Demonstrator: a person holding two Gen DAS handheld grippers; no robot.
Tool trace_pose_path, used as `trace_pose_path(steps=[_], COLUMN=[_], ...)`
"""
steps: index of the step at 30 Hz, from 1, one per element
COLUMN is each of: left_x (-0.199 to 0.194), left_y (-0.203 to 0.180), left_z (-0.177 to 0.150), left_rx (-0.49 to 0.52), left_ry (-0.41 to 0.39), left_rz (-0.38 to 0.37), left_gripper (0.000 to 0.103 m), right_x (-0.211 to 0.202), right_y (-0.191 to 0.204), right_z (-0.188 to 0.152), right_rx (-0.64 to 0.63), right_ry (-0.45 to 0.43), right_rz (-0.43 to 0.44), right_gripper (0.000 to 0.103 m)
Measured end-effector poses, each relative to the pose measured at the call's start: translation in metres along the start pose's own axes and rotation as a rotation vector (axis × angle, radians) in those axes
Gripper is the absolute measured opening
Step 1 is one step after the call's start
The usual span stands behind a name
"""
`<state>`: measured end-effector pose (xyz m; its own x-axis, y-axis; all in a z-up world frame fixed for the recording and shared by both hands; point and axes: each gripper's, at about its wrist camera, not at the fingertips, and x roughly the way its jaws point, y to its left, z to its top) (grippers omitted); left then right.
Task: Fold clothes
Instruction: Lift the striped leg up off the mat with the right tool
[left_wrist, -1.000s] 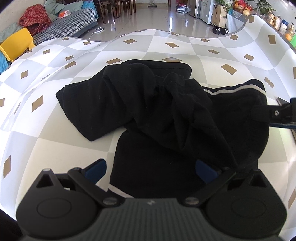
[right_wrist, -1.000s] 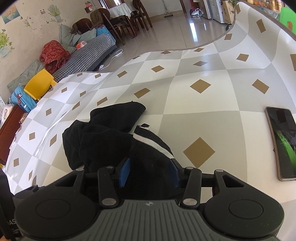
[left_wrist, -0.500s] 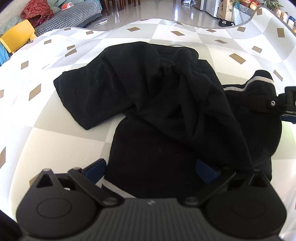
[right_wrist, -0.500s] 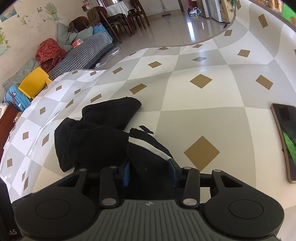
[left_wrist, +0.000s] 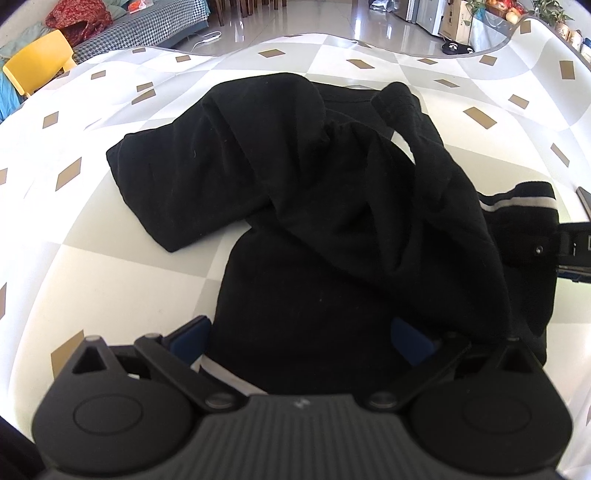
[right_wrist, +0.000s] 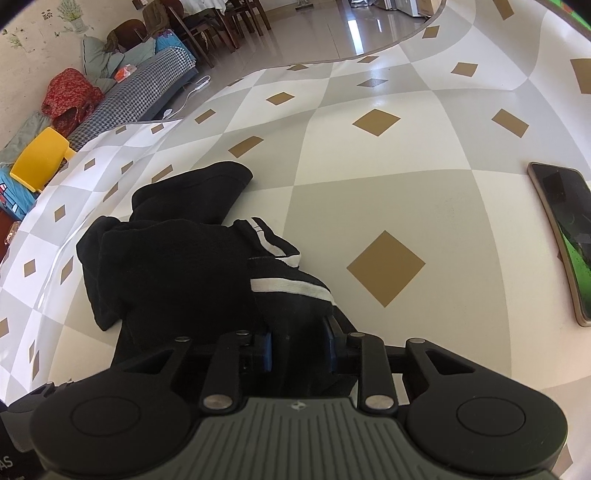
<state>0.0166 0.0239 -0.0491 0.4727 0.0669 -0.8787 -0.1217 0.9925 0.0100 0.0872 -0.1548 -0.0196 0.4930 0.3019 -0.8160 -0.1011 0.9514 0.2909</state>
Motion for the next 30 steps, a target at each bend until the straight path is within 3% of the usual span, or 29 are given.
trace_pose_path(steps=[8,17,30], left_x=[-0.002,-0.003,0.013], left_y=[-0.002,-0.005,-0.014], left_z=[-0.001,-0.003,0.015], left_rx=[-0.004,-0.003,0.001], left_ry=[-0.002,-0.019,-0.045], left_rz=[0.001,0.003,-0.008], left_gripper=[0.103,0.103,0.103], right_x=[0.002,-0.01,-0.041], right_y=[0.0,-0.003,-0.016], right_z=[-0.001,0.001,0.012], right_rx=[0.006,0.029,0.092], right_ry=[-0.004,-0.045,-0.167], right_rz=[-0.007,0.021,0.096], right_gripper=[0.03,0.01,0.008])
